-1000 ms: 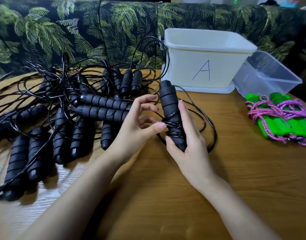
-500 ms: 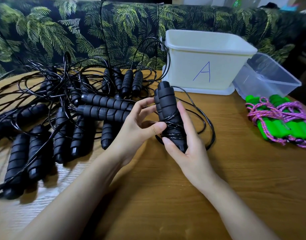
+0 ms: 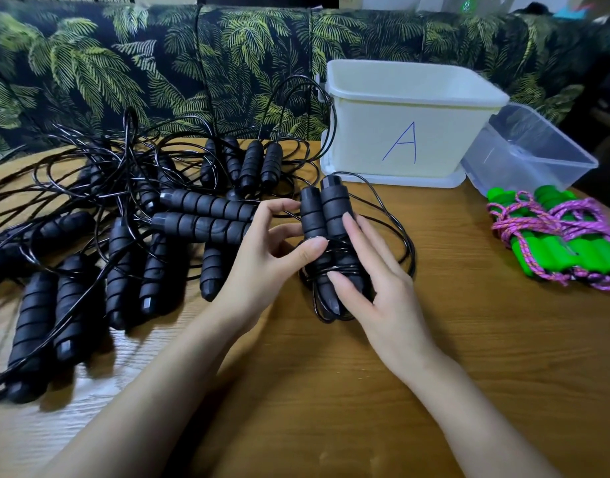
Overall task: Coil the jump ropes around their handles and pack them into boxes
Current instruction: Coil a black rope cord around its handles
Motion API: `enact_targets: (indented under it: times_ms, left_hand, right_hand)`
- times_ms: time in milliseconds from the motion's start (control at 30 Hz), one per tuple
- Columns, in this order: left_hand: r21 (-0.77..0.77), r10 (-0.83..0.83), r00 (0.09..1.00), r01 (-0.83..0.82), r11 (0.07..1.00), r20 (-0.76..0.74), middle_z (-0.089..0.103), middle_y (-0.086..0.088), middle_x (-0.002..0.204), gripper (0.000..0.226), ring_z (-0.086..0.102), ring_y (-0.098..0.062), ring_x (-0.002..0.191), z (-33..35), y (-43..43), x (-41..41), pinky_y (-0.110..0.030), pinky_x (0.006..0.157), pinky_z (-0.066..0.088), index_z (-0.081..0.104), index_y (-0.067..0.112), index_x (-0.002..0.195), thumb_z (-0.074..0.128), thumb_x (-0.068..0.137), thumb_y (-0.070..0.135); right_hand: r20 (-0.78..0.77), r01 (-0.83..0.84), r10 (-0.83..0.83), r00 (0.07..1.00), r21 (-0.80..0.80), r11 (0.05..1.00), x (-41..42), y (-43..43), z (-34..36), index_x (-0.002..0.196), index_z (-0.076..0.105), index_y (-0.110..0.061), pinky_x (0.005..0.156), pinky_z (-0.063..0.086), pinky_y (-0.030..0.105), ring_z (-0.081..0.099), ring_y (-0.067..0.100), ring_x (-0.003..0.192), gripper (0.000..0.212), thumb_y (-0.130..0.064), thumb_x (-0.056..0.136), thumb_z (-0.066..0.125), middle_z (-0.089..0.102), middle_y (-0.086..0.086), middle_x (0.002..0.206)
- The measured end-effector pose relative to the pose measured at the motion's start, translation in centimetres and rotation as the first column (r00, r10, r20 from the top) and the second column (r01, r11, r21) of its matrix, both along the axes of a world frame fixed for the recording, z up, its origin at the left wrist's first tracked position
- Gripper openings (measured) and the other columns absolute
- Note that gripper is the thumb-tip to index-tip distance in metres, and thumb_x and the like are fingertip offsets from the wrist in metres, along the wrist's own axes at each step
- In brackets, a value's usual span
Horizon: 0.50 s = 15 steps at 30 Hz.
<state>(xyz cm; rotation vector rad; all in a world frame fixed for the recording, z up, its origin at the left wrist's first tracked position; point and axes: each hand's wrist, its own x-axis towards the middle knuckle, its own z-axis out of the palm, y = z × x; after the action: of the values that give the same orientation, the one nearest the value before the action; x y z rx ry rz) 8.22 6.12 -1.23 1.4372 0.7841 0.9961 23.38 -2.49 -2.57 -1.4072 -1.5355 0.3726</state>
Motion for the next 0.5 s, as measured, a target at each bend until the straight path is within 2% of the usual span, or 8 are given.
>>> enact_targets:
  times_ms: [133, 233, 367, 433, 500]
  left_hand:
    - [-0.045, -0.014, 0.999, 0.016, 0.999, 0.045, 0.072, -0.013, 0.107, 0.049, 0.069, -0.019, 0.096, 0.39, -0.11, -0.27, -0.028, 0.082, 0.053, 0.052, 0.018, 0.123, 0.077, 0.082, 0.025]
    - [-0.058, -0.026, 0.996, 0.031, 0.998, 0.089, 0.071, -0.012, 0.108, 0.048, 0.068, -0.015, 0.091, 0.63, -0.24, -0.28, -0.024, 0.076, 0.053, 0.052, 0.017, 0.123, 0.072, 0.079, 0.021]
    - [-0.049, -0.003, 0.992, 0.010, 0.999, 0.127, 0.068, -0.012, 0.106, 0.049, 0.069, -0.012, 0.084, 0.81, -0.41, -0.04, -0.023, 0.068, 0.053, 0.052, 0.016, 0.121, 0.073, 0.076, 0.018]
    - [-0.023, 0.029, 0.990, -0.026, 0.999, 0.136, 0.068, -0.013, 0.105, 0.048, 0.068, -0.013, 0.086, 0.82, -0.43, -0.01, -0.023, 0.069, 0.053, 0.054, 0.019, 0.118, 0.078, 0.076, 0.019]
    - [-0.003, 0.067, 0.987, -0.068, 0.998, 0.147, 0.068, -0.013, 0.103, 0.049, 0.066, -0.011, 0.085, 1.01, -0.50, 0.06, -0.022, 0.071, 0.053, 0.057, 0.021, 0.116, 0.080, 0.073, 0.019]
  right_hand:
    - [-0.031, -0.056, 0.055, 0.998, -0.025, 0.998, 0.43, 0.00, 0.00, 0.150, 0.030, -0.033, 0.112, 0.017, 0.008, 0.020, -0.005, 0.146, 0.059, -0.028, 0.097, 0.055, 0.028, -0.004, 0.161]
    - [-0.042, -0.103, 0.101, 0.994, -0.046, 0.994, 0.67, 0.04, 0.15, 0.147, 0.029, -0.042, 0.111, 0.015, 0.006, 0.014, -0.007, 0.146, 0.057, -0.024, 0.098, 0.051, 0.024, -0.003, 0.162]
    - [-0.002, -0.100, 0.100, 0.995, -0.039, 0.994, 0.44, 0.01, 0.15, 0.147, 0.027, -0.046, 0.111, 0.014, 0.005, 0.013, -0.003, 0.148, 0.054, -0.024, 0.101, 0.045, 0.021, -0.002, 0.163]
    - [0.137, -0.018, 0.020, 0.990, -0.015, 1.000, 0.29, 0.02, 0.17, 0.150, 0.026, -0.048, 0.109, 0.023, 0.007, 0.021, 0.002, 0.148, 0.053, -0.033, 0.101, 0.039, 0.019, -0.004, 0.164]
    - [0.288, 0.063, -0.075, 0.955, 0.051, 0.997, 0.25, 0.07, 0.38, 0.153, 0.028, -0.041, 0.106, 0.042, 0.026, 0.035, 0.013, 0.141, 0.055, -0.032, 0.100, 0.037, 0.023, -0.004, 0.161]
